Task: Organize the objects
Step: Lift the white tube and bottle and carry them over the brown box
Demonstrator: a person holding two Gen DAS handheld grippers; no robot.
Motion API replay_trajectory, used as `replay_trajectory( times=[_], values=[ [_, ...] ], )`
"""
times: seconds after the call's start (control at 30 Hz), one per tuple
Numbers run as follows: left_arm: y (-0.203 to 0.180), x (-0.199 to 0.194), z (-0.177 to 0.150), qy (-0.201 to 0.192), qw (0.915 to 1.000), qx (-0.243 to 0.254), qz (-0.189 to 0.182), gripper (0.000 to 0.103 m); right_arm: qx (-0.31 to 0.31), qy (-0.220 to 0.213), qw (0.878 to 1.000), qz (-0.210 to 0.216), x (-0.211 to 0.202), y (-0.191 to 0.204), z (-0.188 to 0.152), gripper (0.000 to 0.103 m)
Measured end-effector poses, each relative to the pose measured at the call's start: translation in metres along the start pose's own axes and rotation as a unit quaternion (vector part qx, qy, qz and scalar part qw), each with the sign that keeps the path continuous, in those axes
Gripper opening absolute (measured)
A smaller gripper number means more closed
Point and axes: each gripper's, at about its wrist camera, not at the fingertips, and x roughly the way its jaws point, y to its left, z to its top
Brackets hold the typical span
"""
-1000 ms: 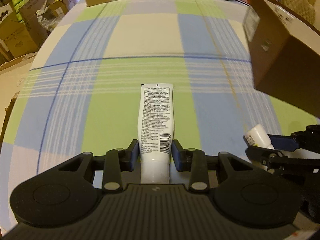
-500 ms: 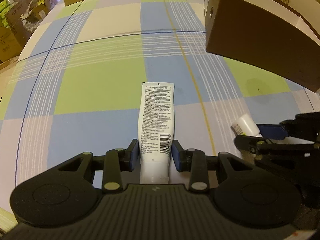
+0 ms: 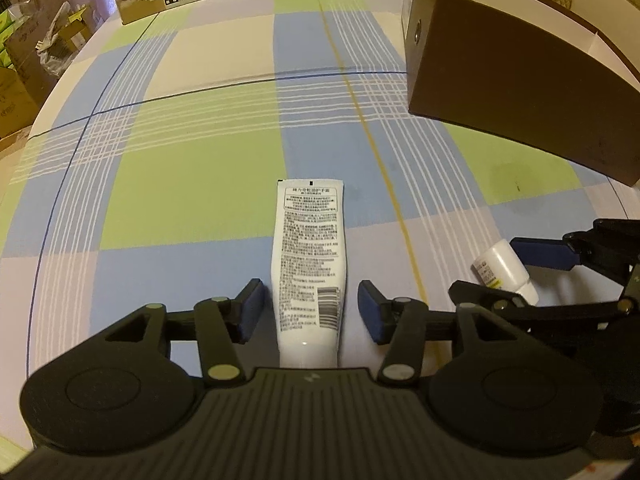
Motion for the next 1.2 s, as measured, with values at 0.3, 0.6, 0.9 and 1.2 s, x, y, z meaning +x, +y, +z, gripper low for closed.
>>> replay_trajectory(
  times=[0.3, 0.6, 0.9, 1.2],
  values=[
    [-0.0032, -0.0003, -0.0002, -0.008, 0.9998, 0.015, -0.006, 0.035, -0.009, -0.01, 1.0, 0.003, 0.0013, -0.0032, -0.0019, 0.044],
    [-0.004, 0.0, -0.0001, -0.01, 0.9998, 0.019, -0.006, 0.035, -0.026, -0.016, 1.0, 0.007, -0.0002, 0.0031, -0.0033, 0.024],
    [-0.0028, 0.0001, -0.0008, -0.01, 0.9997, 0.019, -0.007, 0.035, -0.024, -0.013, 1.0, 0.009, 0.0006, 0.0026, -0.0019, 0.023],
    [0.0003, 0.0006, 0.0012, -0.008, 0.9998, 0.013, -0.013, 0.034, 0.004, -0.007, 1.0, 0.022, -0.0007, -0.0056, 0.0011, 0.023]
  ],
)
